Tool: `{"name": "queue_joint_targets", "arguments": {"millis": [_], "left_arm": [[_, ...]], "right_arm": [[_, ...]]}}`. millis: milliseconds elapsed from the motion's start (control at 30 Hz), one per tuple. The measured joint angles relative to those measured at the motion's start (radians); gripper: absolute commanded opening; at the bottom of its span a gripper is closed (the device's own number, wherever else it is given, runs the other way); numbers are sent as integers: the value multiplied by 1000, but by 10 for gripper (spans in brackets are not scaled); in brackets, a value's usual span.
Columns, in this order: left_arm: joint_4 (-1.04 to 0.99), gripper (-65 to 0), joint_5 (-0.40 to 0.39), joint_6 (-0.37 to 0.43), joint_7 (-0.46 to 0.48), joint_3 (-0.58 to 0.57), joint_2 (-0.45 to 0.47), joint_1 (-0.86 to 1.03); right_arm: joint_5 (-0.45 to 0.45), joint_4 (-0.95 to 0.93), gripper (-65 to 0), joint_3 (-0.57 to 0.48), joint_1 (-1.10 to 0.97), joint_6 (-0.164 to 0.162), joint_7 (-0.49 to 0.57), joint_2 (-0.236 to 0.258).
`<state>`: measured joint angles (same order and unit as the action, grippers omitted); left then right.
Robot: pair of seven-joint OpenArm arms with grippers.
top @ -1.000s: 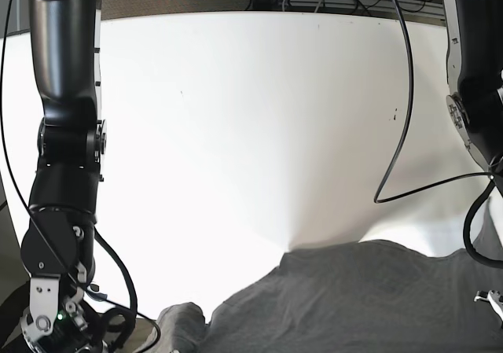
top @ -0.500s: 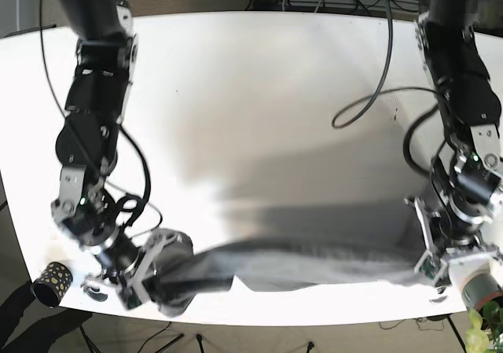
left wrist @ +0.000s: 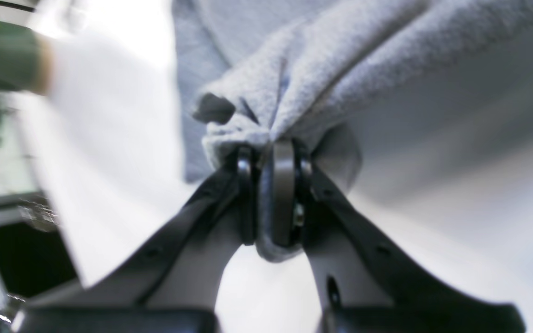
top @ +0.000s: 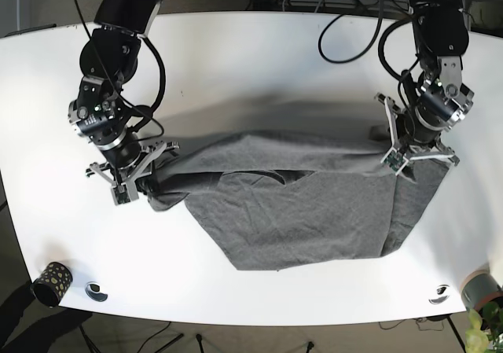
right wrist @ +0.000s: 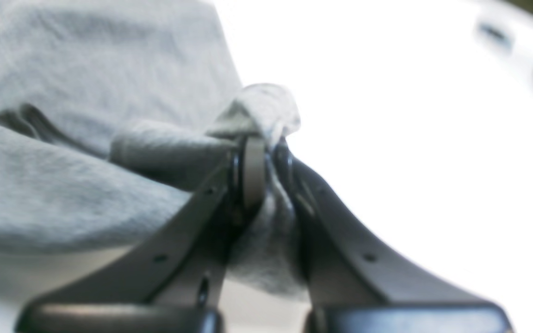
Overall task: Fold the T-shirt properly
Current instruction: 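Lift the shirt with both grippers and drag it back across the table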
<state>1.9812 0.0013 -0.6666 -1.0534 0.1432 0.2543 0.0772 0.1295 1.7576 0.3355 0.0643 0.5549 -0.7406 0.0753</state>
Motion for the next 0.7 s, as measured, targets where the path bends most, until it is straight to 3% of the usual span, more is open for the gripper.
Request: {"name": "queue_joint_targets", "arguments": {"millis": [67, 400, 567, 700], "left_arm": [[-1, -650, 0, -5, 10, 31, -4, 48], [0, -647, 0, -5, 113, 129, -2, 220], [0, -637, 5, -5, 117, 151, 0, 261], [0, -514, 2, -5, 119, 151, -2, 274]], "right_arm": [[-2, 0, -650, 21, -54, 9, -4, -17], [-6, 13, -650, 140, -162, 136, -4, -124], [-2, 64, -650, 149, -203, 137, -1, -154], [-1, 80, -650, 148, -230, 138, 0, -169]]}}
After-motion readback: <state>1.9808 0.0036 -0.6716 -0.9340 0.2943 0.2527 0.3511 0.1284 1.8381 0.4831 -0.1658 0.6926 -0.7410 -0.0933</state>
